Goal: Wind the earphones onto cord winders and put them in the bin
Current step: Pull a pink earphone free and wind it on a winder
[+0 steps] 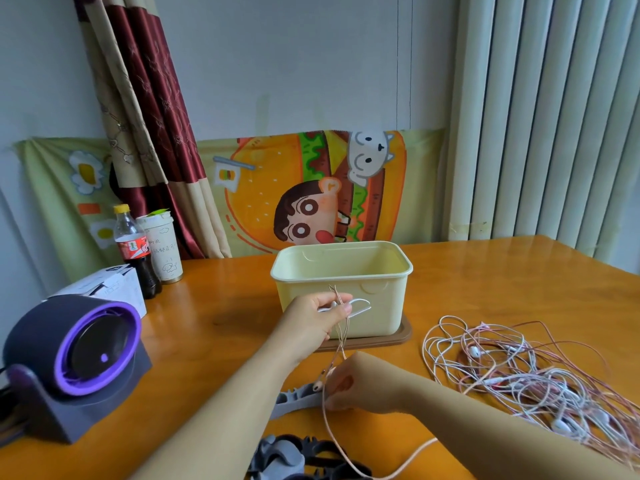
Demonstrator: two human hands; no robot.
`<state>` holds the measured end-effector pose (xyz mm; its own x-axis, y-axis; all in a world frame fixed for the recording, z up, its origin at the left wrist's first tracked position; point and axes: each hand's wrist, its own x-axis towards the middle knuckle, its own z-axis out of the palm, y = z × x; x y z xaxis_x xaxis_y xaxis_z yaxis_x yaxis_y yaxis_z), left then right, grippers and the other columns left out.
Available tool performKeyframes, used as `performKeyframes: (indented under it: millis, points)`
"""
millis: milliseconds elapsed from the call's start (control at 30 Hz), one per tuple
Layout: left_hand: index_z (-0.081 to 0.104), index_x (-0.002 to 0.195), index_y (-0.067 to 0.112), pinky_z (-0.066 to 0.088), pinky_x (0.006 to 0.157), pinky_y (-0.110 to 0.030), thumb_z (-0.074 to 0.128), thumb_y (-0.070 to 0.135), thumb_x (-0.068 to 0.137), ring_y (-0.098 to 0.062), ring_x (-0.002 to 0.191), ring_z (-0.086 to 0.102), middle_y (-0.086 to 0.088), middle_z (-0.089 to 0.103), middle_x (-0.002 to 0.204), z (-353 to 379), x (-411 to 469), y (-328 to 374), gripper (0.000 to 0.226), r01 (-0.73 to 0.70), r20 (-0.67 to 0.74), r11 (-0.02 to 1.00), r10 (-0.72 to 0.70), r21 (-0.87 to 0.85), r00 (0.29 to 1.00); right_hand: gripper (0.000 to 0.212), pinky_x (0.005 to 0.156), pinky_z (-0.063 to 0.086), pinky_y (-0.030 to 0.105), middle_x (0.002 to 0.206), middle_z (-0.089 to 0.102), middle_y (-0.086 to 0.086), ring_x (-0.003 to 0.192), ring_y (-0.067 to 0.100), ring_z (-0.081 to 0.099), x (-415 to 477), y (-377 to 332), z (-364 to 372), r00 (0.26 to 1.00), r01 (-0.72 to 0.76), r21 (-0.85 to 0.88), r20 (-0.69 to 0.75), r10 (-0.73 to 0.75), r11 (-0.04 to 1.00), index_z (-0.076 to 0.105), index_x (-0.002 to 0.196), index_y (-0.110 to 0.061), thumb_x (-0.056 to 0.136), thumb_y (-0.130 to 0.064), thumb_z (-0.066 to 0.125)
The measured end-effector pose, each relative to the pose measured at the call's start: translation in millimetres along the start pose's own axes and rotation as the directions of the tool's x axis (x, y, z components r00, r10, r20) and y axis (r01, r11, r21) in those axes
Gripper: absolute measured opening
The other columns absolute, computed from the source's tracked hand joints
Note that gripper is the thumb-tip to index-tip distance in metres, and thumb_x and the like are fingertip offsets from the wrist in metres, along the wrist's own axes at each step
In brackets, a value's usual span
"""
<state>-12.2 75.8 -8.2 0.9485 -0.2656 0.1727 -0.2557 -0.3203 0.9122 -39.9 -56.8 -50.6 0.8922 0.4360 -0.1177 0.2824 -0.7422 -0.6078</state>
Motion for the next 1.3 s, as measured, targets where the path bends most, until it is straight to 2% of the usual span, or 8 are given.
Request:
performKeyframes:
  millis: [133, 300, 567, 667, 800, 967, 1067, 1300]
  points:
    - [0.069, 0.095, 0.041, 0.043, 0.060, -0.019, 0.062, 0.026, 0.095, -0.004, 0.053, 0.042, 0.002, 0.058, 0.076, 3, -1, -1, 0.016, 0.004, 0.012, 0.998, -0.003, -0.055, 1.000, 0.002, 0.076, 0.053, 0.028, 0.078, 0.062, 0.001, 0.071, 0.012, 0.058, 2, -5, 2, 0.996, -0.080, 0.278, 0.055, 0.067, 0.957, 0.062, 0.087, -0.014, 0.086, -0.014, 0.060]
    - [0.069, 0.096, 0.039, 0.043, 0.060, -0.019, 0.062, 0.024, 0.095, -0.006, 0.056, 0.042, 0.002, 0.058, 0.077, 1, -1, 6, 0.017, -0.031, 0.019, 0.991, 0.034, -0.133, 0.999, 0.038, 0.064, 0.051, 0.024, 0.084, 0.067, 0.008, 0.072, 0.015, 0.063, 3, -6, 3, 0.991, -0.136, 0.440, 0.040, 0.131, 0.888, 0.044, 0.110, -0.012, 0.084, -0.027, 0.068]
    - [0.069, 0.097, 0.037, 0.041, 0.056, -0.015, 0.062, 0.023, 0.094, -0.004, 0.056, 0.040, -0.004, 0.053, 0.084, -22, -3, 31, 0.016, -0.101, -0.011, 0.984, 0.100, -0.146, 0.995, 0.018, 0.061, 0.050, 0.026, 0.083, 0.073, 0.011, 0.066, 0.019, 0.065, -15, 16, -39, 0.972, -0.151, 0.254, -0.138, 0.190, 0.955, 0.050, 0.085, -0.014, 0.084, -0.005, 0.066]
    - [0.070, 0.102, 0.033, 0.040, 0.054, -0.014, 0.063, 0.023, 0.094, -0.003, 0.054, 0.040, -0.002, 0.049, 0.078, -33, -3, 40, 0.015, -0.120, -0.022, 0.985, 0.118, -0.126, 0.993, 0.011, 0.061, 0.052, 0.021, 0.080, 0.072, 0.001, 0.067, 0.012, 0.066, -26, 25, -58, 0.973, -0.206, 0.196, -0.062, 0.222, 0.959, 0.053, 0.093, -0.012, 0.089, -0.010, 0.063]
    - [0.070, 0.108, 0.028, 0.042, 0.057, -0.015, 0.063, 0.023, 0.094, -0.003, 0.055, 0.040, 0.011, 0.051, 0.064, -43, -8, 51, 0.017, -0.059, 0.080, 0.997, 0.063, -0.048, 0.995, 0.036, 0.081, 0.052, 0.022, 0.114, 0.065, 0.004, 0.094, 0.015, 0.062, -34, 28, -81, 0.941, -0.313, -0.232, -0.211, 0.266, 0.921, 0.056, 0.118, -0.014, 0.085, -0.022, 0.069]
    - [0.072, 0.104, 0.025, 0.042, 0.061, -0.017, 0.068, 0.029, 0.088, -0.006, 0.059, 0.044, 0.006, 0.058, 0.071, -44, -22, 62, 0.017, -0.072, 0.239, 0.989, 0.040, 0.126, 0.970, 0.034, 0.093, 0.049, 0.024, 0.124, 0.061, -0.004, 0.107, 0.008, 0.058, -40, -17, -100, 0.828, 0.058, -0.107, -0.550, -0.108, 0.993, 0.055, 0.126, -0.019, 0.093, -0.025, 0.059]
    - [0.072, 0.099, 0.023, 0.042, 0.068, -0.020, 0.072, 0.036, 0.078, -0.006, 0.061, 0.045, -0.004, 0.064, 0.083, -43, -36, 75, 0.025, -0.093, 0.374, 0.987, 0.036, 0.134, 0.927, 0.031, 0.094, 0.043, 0.012, 0.118, 0.063, -0.010, 0.110, -0.002, 0.055, -51, -51, -103, 0.849, 0.366, 0.148, -0.457, -0.265, 0.919, 0.058, 0.125, -0.018, 0.100, -0.030, 0.043]
    - [0.071, 0.086, 0.035, 0.044, 0.074, -0.028, 0.072, 0.047, 0.071, -0.005, 0.063, 0.051, 0.007, 0.060, 0.071, -48, -47, 77, 0.019, -0.124, 0.449, 0.983, 0.052, 0.134, 0.892, 0.046, 0.075, 0.051, 0.033, 0.083, 0.064, 0.013, 0.074, 0.027, 0.059, -56, -60, -103, 0.947, 0.274, 0.181, -0.222, -0.232, 0.945, 0.065, 0.097, -0.013, 0.091, -0.053, 0.042]
